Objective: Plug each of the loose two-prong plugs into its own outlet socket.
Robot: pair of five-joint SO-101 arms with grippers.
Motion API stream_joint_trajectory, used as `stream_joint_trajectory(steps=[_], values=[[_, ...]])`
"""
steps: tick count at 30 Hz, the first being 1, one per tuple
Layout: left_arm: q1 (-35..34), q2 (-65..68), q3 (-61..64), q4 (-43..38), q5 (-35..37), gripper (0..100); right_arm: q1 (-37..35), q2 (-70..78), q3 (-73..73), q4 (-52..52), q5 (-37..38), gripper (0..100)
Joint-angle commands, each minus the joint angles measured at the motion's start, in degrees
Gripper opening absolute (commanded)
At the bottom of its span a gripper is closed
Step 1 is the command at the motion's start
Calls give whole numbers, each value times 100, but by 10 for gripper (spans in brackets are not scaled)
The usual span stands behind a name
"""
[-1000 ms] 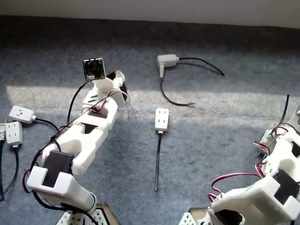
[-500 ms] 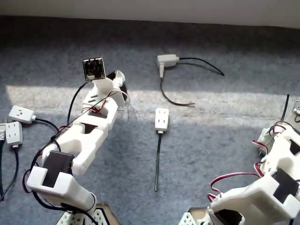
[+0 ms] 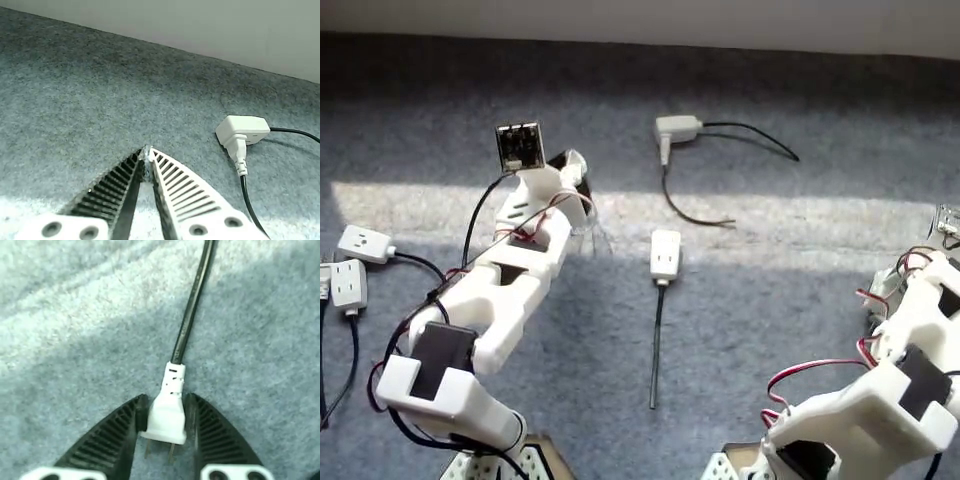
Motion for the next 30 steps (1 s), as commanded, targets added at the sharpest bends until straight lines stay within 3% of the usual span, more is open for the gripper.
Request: stream_joint_trajectory(steps=[1, 9, 17, 21, 30], values=[[92, -22, -101, -9, 0, 6, -13, -48, 31, 92, 26, 138], [92, -22, -101, -9, 0, 6, 4, 136, 57, 127, 26, 139], [92, -22, -101, -9, 0, 6, 189, 119, 13, 330, 18, 217], [92, -22, -101, -9, 0, 6, 374, 127, 13, 321, -484, 217], [92, -22, -101, -9, 0, 6, 409, 136, 40, 347, -853, 216]])
